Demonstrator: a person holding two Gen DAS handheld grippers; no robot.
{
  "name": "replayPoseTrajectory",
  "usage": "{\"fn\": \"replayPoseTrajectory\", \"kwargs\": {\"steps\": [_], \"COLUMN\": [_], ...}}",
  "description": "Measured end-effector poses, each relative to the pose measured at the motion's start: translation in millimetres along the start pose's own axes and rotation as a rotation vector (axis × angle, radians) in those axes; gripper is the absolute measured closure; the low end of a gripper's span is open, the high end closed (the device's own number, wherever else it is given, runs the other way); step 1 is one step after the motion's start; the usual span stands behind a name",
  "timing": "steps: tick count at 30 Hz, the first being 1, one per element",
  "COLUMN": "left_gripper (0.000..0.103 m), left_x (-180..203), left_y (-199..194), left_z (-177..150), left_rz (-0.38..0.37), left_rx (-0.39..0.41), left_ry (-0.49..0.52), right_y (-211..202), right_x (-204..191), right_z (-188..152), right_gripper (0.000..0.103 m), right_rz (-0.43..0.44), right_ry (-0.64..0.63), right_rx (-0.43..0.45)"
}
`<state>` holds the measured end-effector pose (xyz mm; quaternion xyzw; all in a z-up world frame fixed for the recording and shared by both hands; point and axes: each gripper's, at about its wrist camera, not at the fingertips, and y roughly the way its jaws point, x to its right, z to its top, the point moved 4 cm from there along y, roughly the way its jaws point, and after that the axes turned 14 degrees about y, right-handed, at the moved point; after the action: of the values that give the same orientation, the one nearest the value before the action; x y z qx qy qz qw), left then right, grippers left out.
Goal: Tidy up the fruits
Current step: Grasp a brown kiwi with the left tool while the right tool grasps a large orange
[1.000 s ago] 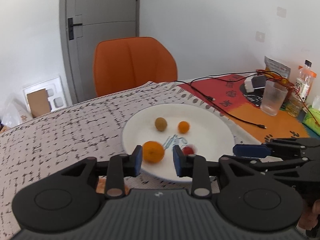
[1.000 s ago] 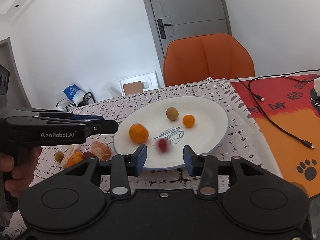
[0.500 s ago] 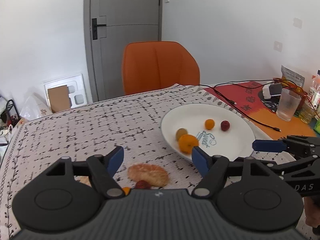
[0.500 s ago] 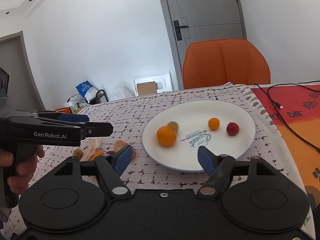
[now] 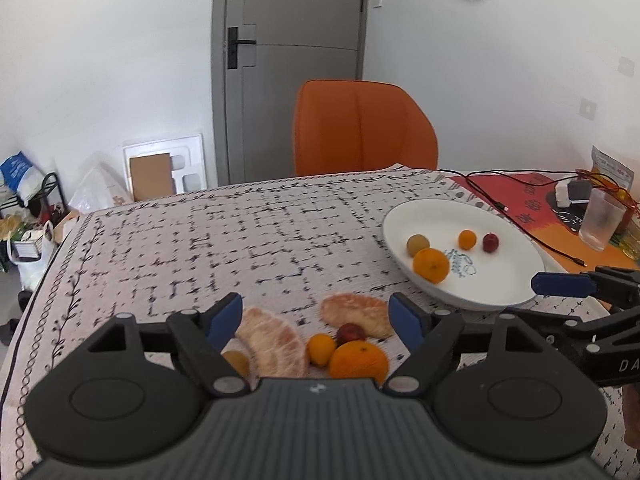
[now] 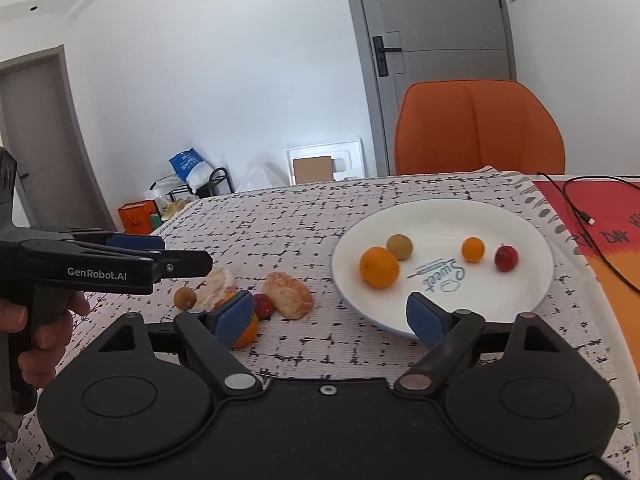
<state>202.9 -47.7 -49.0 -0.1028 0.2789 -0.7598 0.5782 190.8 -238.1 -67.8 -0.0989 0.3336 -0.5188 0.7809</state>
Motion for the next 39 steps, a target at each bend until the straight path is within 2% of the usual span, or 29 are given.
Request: {"fn": "replayPoseTrajectory", "kwargs": {"steps": [26,34,39], "left_gripper": [0.025,0.033,0.046], "left_x": [-50,-55,-54], "left_y": [2,13,21], "left_z": [-48,-53,-56], "left_rz": [0.054,0.042,0.02], "left_rx": [-0.043,-0.048,-0.061], "left_ry": [-0.129,-0.148,-0.155], "right_y": [45,58,67], "right_x": [-48,-53,-54], "right_z": [-20,-25,-27], "right_gripper": [0.018,0.019,0.023], "right_rz": [0.068,0.073,0.075], "right_ry": [-0.08,-0.084,-0.08], "right_rx": [-0.108,-0.14,-0.156]}}
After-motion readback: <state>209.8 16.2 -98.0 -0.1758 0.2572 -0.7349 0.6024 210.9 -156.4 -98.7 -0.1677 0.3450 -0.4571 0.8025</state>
